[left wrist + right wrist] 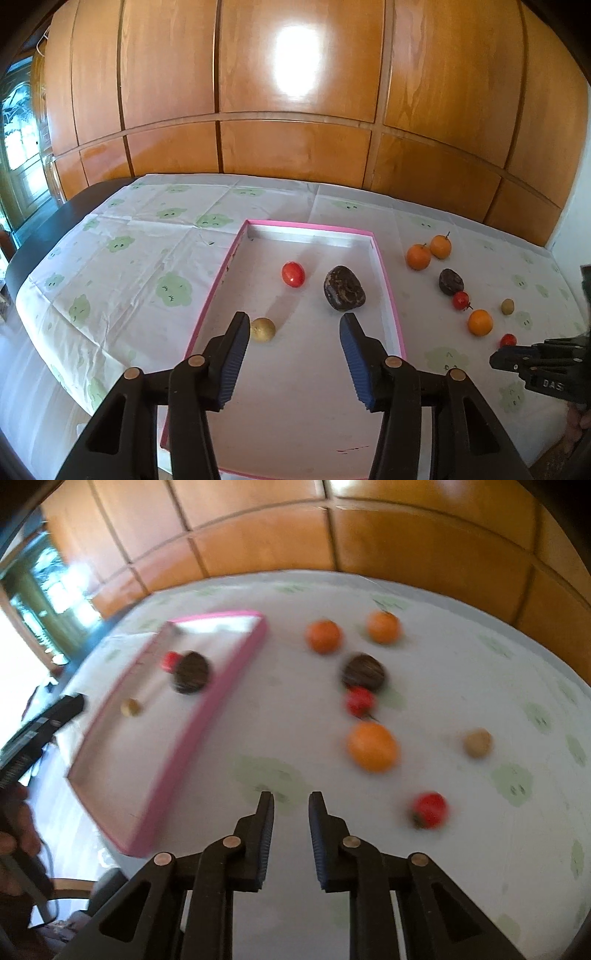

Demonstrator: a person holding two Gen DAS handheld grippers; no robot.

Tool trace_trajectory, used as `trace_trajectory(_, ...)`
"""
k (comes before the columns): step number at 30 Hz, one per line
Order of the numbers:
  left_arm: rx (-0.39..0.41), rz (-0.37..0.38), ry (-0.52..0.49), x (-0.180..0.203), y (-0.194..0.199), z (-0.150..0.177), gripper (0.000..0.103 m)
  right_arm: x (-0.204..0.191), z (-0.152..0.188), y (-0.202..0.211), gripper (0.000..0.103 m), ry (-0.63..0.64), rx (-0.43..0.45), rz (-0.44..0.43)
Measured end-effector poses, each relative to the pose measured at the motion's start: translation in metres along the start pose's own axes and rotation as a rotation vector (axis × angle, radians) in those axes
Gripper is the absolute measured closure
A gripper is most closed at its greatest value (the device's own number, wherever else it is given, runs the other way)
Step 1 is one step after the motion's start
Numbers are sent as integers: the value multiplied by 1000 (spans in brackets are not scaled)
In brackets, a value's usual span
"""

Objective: Organize fruits

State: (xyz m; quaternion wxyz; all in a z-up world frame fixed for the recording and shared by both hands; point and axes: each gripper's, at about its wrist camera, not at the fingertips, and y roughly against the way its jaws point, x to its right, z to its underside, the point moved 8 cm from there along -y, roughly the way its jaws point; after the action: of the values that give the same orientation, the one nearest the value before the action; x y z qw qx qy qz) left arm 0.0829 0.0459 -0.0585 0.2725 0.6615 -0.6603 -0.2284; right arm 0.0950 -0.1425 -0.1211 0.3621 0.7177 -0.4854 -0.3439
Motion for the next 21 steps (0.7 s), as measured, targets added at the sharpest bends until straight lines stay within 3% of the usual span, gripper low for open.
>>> trace_trajectory(13, -14, -44, 51, -28, -4, 7, 50, -76, -42, -24, 84, 107, 13, -103)
trace_trajectory(18, -17, -57, 66, -37, -5, 9, 50, -82, -42, -18, 85, 95, 48, -112)
trace_trajectory(21, -25, -60, 73, -40, -7, 11, 50, -58, -39, 0, 85, 1, 96, -147)
